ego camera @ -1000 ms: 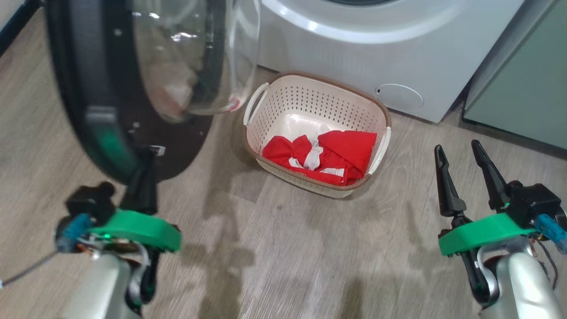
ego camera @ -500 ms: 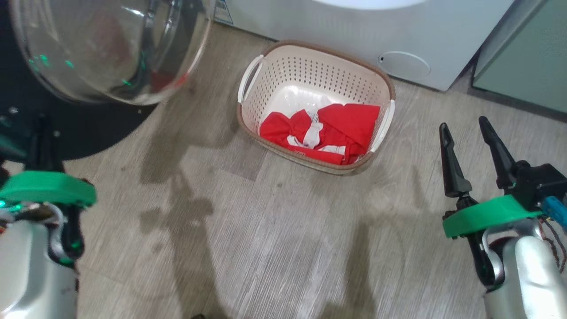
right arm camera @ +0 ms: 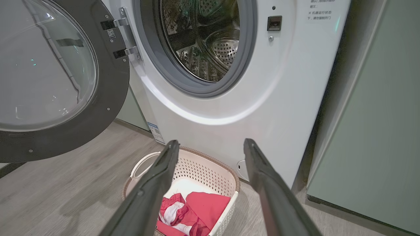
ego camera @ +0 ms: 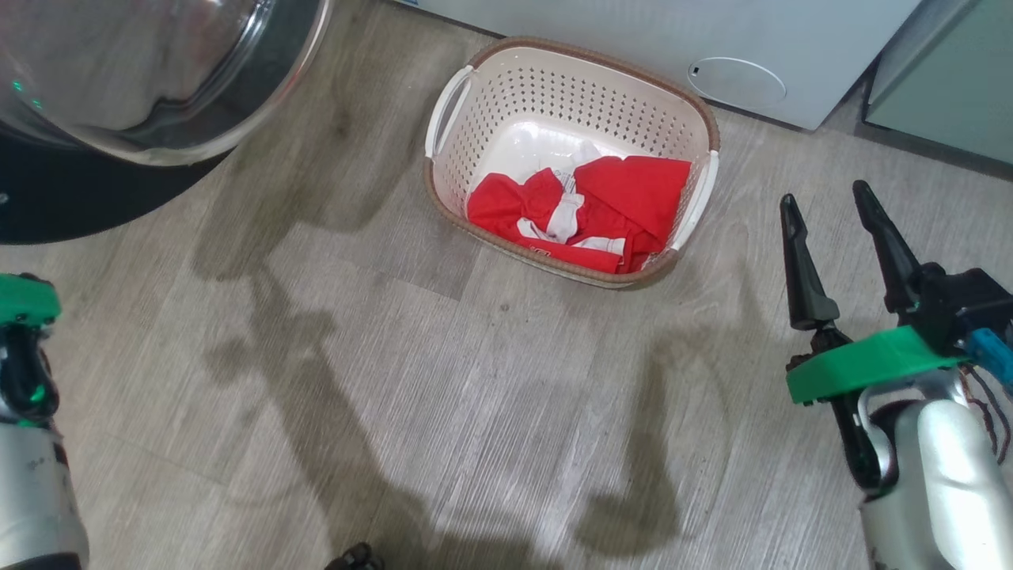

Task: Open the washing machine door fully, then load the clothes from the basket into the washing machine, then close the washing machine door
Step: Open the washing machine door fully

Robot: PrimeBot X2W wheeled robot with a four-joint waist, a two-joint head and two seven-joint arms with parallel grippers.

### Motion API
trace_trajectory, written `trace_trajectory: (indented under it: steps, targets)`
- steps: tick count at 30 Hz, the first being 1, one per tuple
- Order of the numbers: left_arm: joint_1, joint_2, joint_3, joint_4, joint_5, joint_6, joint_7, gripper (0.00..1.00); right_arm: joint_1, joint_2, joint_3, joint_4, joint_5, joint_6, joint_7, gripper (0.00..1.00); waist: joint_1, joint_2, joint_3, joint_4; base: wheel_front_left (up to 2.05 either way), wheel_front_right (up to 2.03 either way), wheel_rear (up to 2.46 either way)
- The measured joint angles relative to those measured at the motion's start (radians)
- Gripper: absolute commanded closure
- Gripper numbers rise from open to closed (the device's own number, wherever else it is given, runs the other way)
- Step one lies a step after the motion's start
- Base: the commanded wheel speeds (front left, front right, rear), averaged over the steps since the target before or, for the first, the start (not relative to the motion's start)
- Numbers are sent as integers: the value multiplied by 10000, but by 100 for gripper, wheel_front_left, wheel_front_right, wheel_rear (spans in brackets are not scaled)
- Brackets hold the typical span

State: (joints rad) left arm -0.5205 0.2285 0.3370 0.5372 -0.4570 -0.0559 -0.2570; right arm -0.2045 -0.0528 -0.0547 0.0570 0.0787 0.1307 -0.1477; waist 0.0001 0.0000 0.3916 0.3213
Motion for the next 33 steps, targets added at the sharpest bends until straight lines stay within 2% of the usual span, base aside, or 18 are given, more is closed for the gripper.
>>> trace_trajectory:
  steps: [5, 10, 17, 19, 20, 26, 33]
  targets:
    - [-77, -385, 677, -50, 617, -213, 0, 100, -150, -2, 40, 151, 6, 0, -8, 0, 1, 0, -71, -51, 0, 0, 0]
    - [542, -1131, 1225, -1087, 1168, -345, 0, 100, -128, -2, 44, 364, 140, 0, -119, 0, -1, 0, -327, -70, 0, 0, 0]
    - [2268, -1877, 892, -3221, 1812, -570, 0, 100, -86, -2, 182, 685, 291, 0, -261, 0, -2, 0, -792, -132, 0, 0, 0]
    - [2713, -1918, 514, -3670, 1810, -642, 0, 15, -67, -2, 184, 742, 332, 0, -303, 0, -2, 0, -935, -173, 0, 0, 0]
    - [2911, -1925, 288, -3812, 1793, -642, 0, 0, -58, -2, 178, 784, 368, 0, -345, 0, -2, 0, -1008, -198, 0, 0, 0]
    - [3714, -1956, -894, -4357, 1475, -635, 0, 0, 178, -2, 96, 982, 556, 0, -497, 0, -2, 0, -1374, -472, 0, 0, 0]
    - [4090, -1948, -2297, -4640, 1967, -629, 113, 0, 383, 0, 151, 1220, 742, 0, -660, 0, -2, 0, -1827, -1049, 0, 0, 0]
